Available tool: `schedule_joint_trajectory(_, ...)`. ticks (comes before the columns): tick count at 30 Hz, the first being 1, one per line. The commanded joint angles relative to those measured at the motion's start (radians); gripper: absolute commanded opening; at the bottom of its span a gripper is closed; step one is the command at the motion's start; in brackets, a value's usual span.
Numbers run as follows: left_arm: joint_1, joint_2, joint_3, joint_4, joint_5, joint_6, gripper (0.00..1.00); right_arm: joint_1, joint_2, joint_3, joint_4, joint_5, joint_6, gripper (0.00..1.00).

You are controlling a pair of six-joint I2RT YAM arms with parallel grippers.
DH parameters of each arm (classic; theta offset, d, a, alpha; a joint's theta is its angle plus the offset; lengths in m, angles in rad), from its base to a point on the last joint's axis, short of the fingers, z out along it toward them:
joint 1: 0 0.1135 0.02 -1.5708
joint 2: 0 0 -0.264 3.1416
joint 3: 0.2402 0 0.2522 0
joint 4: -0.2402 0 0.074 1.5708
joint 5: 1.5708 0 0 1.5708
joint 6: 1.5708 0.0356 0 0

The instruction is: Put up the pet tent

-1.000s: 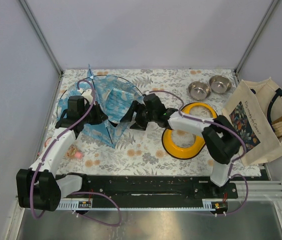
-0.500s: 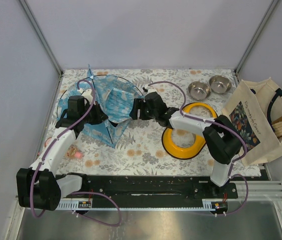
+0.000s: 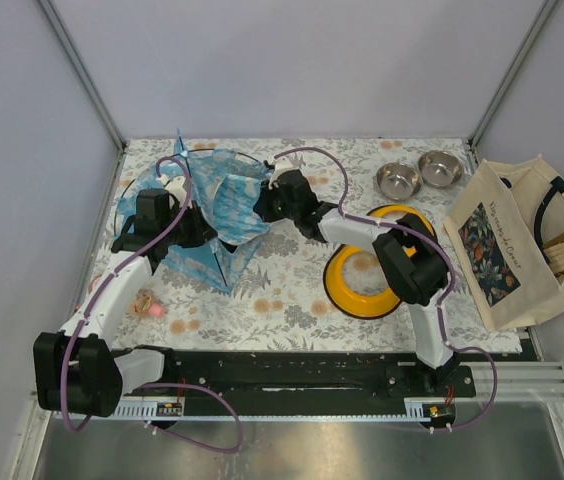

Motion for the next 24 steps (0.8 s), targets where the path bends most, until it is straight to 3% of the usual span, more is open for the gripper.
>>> schedule_joint_trajectory(1,-0.004,0.013,0.025,-0.038,0.046,0.007,0.00,-0.008,0.068,0.133,0.048,-0.081,0.084,0.06)
schedule_joint_trajectory(5,-0.004,0.017,0.022,-0.044,0.045,0.010,0.00,-0.009,0.134,0.228,0.056,-0.109,0.192,0.04)
schedule_joint_trajectory(7,-0.004,0.019,0.026,-0.048,0.036,0.004,0.00,-0.009,0.134,0.255,0.015,-0.102,0.227,0.09)
schedule_joint_trajectory(11,-0.004,0.020,0.036,-0.053,0.023,-0.001,0.00,-0.015,0.001,0.136,-0.045,-0.049,0.232,0.57)
schedule_joint_trajectory(14,-0.004,0.017,0.039,-0.056,0.014,-0.001,0.00,-0.015,-0.127,-0.029,-0.070,0.019,0.213,0.73)
schedule_joint_trajectory(19,-0.004,0.017,0.034,-0.047,0.016,-0.013,0.00,-0.035,-0.248,-0.193,-0.111,0.159,0.209,0.82)
schedule_joint_trajectory(24,-0.004,0.013,0.025,-0.042,0.023,-0.022,0.00,-0.080,-0.136,-0.140,-0.098,0.014,0.281,0.81)
